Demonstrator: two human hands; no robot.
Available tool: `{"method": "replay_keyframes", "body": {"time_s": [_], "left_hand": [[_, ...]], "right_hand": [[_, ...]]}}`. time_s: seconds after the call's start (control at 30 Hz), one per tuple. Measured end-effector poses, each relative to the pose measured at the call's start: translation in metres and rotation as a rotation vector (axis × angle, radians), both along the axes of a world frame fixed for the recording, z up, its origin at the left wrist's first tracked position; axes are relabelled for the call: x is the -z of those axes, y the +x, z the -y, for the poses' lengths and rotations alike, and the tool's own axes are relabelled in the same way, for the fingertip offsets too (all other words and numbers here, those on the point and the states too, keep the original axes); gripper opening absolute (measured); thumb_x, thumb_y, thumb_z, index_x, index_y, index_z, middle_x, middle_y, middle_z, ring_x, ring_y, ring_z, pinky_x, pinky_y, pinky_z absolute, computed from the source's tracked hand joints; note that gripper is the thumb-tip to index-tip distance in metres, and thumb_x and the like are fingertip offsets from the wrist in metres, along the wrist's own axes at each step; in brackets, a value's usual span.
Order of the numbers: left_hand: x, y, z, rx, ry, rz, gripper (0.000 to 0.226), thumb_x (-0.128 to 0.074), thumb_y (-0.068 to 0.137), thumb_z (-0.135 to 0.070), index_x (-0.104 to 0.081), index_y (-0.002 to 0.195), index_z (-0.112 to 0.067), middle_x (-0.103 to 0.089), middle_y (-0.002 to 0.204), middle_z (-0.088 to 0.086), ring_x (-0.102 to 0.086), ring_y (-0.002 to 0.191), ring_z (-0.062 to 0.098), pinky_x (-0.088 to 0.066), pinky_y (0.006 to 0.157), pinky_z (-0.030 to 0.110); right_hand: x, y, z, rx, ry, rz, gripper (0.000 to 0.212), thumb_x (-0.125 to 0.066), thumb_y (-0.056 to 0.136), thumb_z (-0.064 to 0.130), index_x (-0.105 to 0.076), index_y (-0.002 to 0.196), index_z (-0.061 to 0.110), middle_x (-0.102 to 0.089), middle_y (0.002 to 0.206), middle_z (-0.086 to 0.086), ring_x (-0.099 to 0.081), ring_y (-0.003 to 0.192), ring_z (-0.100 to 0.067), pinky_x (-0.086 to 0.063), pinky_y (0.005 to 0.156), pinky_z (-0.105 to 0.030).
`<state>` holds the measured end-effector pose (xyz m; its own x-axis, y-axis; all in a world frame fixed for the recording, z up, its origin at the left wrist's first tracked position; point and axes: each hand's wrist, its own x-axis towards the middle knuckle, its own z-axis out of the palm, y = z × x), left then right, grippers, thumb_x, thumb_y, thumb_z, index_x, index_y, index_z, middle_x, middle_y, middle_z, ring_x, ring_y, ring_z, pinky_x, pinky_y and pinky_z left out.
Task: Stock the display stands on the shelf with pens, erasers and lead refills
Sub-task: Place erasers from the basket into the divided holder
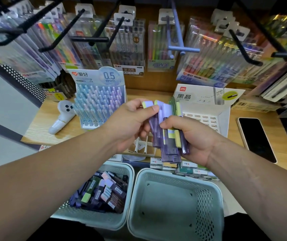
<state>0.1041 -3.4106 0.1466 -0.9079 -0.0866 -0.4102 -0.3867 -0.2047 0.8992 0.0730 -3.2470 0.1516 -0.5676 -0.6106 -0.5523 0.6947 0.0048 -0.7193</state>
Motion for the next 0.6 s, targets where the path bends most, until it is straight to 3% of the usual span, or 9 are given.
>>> {"method": "replay_keyframes", "body": {"time_s": [0.07, 0.2, 0.37, 0.43, 0.5, 0.6], "left_hand": [[0.001, 0.0, 0.0, -0.027, -0.025, -0.011, 0.012, -0.068, 0.094, -0.019, -0.061, 0.102, -0.013, -0.053, 0.065, 0.002, -0.044, 0.046, 0.011, -0.035, 0.039, 0.023], [-0.004, 0.001, 0.004, 0.091, 0.001, -0.081, 0.012, -0.06, 0.098, -0.016, -0.059, 0.109, -0.013, -0.057, 0.067, 0.001, -0.047, 0.051, 0.013, -0.038, 0.046, 0.025], [-0.007, 0.001, 0.011, 0.156, 0.008, -0.136, 0.026, -0.052, 0.101, -0.008, -0.062, 0.124, -0.017, -0.065, 0.072, -0.002, -0.054, 0.059, 0.014, -0.047, 0.053, 0.026], [-0.007, 0.0, 0.011, 0.16, -0.021, -0.138, 0.026, -0.053, 0.101, -0.007, -0.062, 0.123, -0.016, -0.071, 0.077, -0.002, -0.055, 0.061, 0.015, -0.05, 0.055, 0.025], [-0.009, -0.001, 0.011, 0.148, -0.077, -0.144, 0.024, -0.053, 0.101, -0.006, -0.063, 0.121, -0.017, -0.075, 0.092, 0.01, -0.056, 0.061, 0.015, -0.049, 0.055, 0.024], [-0.01, -0.003, 0.01, 0.148, -0.277, -0.185, 0.025, -0.05, 0.102, -0.004, -0.063, 0.116, -0.02, -0.077, 0.094, 0.009, -0.057, 0.06, 0.007, -0.044, 0.053, 0.017]], "right_hand": [[0.002, 0.001, 0.002, 0.01, 0.005, 0.015, 0.022, -0.056, 0.089, 0.007, -0.072, 0.104, 0.003, -0.072, 0.093, -0.015, -0.069, 0.069, -0.023, -0.058, 0.062, -0.031], [0.005, 0.001, 0.001, 0.123, 0.032, 0.036, 0.021, -0.056, 0.089, 0.007, -0.072, 0.103, 0.004, -0.073, 0.089, -0.015, -0.069, 0.064, -0.022, -0.057, 0.057, -0.03], [0.005, -0.001, 0.001, 0.251, 0.072, 0.012, 0.036, -0.06, 0.086, 0.006, -0.068, 0.12, -0.001, -0.073, 0.107, -0.022, -0.069, 0.084, -0.031, -0.06, 0.076, -0.04], [0.005, -0.001, 0.002, 0.282, 0.088, -0.012, 0.034, -0.061, 0.086, 0.004, -0.069, 0.119, -0.001, -0.072, 0.113, -0.025, -0.068, 0.092, -0.034, -0.059, 0.083, -0.046], [0.005, -0.001, 0.002, 0.313, 0.103, -0.033, 0.029, -0.061, 0.087, 0.002, -0.07, 0.114, 0.001, -0.073, 0.111, -0.024, -0.069, 0.092, -0.036, -0.056, 0.088, -0.053], [0.005, -0.003, 0.001, 0.374, 0.17, -0.08, 0.017, -0.064, 0.086, 0.002, -0.069, 0.101, 0.009, -0.074, 0.094, -0.016, -0.069, 0.082, -0.033, -0.057, 0.083, -0.05]]}}
